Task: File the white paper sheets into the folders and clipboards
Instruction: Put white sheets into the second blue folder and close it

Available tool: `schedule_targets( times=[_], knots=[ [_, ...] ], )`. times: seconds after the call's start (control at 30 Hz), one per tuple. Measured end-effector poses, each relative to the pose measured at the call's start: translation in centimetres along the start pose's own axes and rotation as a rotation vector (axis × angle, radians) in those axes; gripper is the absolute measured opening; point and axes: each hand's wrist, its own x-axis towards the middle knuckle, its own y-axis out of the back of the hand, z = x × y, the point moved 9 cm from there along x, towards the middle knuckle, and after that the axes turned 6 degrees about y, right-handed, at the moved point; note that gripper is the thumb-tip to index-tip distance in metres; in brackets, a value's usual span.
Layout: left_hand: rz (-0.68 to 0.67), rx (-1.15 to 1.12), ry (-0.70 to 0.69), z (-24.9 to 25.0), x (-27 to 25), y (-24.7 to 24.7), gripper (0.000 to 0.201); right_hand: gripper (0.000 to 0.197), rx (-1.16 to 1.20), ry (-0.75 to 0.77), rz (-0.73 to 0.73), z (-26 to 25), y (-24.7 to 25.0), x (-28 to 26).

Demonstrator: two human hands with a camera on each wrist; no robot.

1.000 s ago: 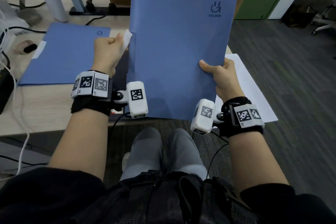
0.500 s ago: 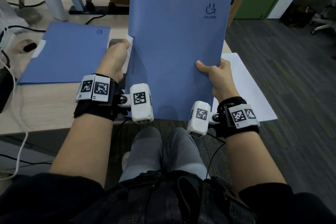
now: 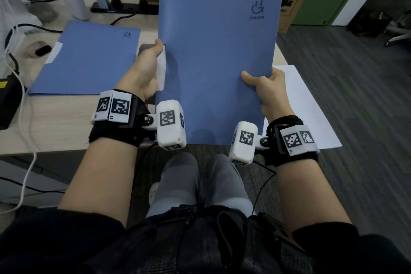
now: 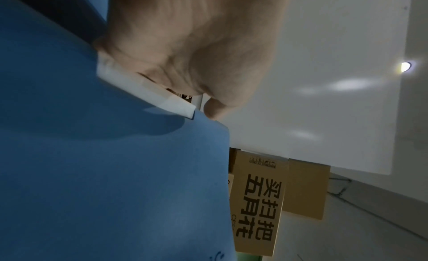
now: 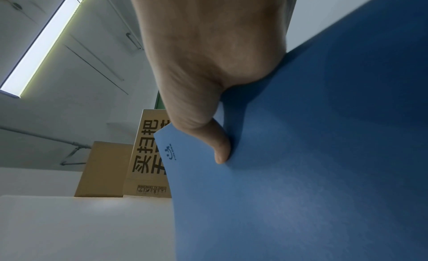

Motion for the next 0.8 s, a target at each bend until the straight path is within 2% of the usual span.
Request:
schedule_targets(
  times=[0.13, 0.43, 0.5, 0.67, 0.8],
  knots=[
    [0.027, -0.017, 0.010, -1.0, -0.7, 1.0, 0.043, 0.021, -0.002, -0.009, 0.059, -0.2, 0.4, 0.2],
    [0.163, 0.158, 0.113, -5.0, -2.5, 5.8, 0.027, 0.019, 0.023, -0.078, 0.130, 1.2, -1.4, 0.6],
    [0.206, 0.172, 0.069, -5.1, -2.8, 6.8, 0.021, 0.019, 0.021, -0.085, 0.124, 1.8, -2.4, 0.8],
    [0.346, 0.155, -0.087, -4.1, -4.1, 9.4, 0.025, 0.018, -0.046, -0.147, 0.067, 3.1, -5.9, 1.4],
    [0.489, 0.143, -0.165, -3.1, -4.8, 12.7, 0.029, 0.019, -0.118, -0.211, -0.074, 4.1, -9.4, 1.6]
  ],
)
